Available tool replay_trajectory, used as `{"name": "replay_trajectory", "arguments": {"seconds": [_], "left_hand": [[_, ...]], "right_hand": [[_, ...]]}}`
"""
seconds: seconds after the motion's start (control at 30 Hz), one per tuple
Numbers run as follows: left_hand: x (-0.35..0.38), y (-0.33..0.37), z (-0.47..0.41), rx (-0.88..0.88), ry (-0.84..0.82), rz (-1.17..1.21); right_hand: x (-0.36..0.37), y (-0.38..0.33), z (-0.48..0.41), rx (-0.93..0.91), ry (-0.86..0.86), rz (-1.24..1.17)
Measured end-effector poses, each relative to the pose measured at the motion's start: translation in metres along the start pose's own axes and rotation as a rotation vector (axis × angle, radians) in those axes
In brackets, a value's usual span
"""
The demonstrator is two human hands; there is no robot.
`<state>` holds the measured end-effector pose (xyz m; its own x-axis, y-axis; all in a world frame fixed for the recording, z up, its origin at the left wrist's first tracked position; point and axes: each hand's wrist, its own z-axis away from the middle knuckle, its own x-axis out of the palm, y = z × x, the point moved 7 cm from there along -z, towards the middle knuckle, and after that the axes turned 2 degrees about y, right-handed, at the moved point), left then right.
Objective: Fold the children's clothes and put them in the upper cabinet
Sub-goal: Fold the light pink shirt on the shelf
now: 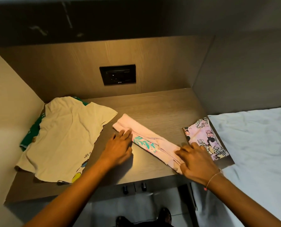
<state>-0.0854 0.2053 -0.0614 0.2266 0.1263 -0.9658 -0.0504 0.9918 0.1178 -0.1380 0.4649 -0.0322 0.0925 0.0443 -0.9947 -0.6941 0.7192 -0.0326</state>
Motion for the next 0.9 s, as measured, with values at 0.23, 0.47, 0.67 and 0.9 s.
{"name": "replay_trajectory", "arguments": {"seconds": [0.23, 0.47, 0.67, 0.9], "left_hand": [[-0.022, -0.014, -0.095, 0.099, -0.042, -0.055], [-0.035, -0.012, -0.073, 0.022, 0.087, 0.088], [0.000, 0.026, 0.050, 0.287, 0.313, 0.275], [0.040, 0.057, 0.093, 0.254, 0.419, 0.206]], "right_hand": [[0.007, -0.052, 0.030, 0.056, 0.102, -0.281], [0.015, -0.071, 0.018, -0.022, 0.109, -0.415], [0.021, -0.063, 0.023, -0.187, 0.102, -0.321], [0.024, -0.077, 0.018, -0.298, 0.212, -0.288]]}}
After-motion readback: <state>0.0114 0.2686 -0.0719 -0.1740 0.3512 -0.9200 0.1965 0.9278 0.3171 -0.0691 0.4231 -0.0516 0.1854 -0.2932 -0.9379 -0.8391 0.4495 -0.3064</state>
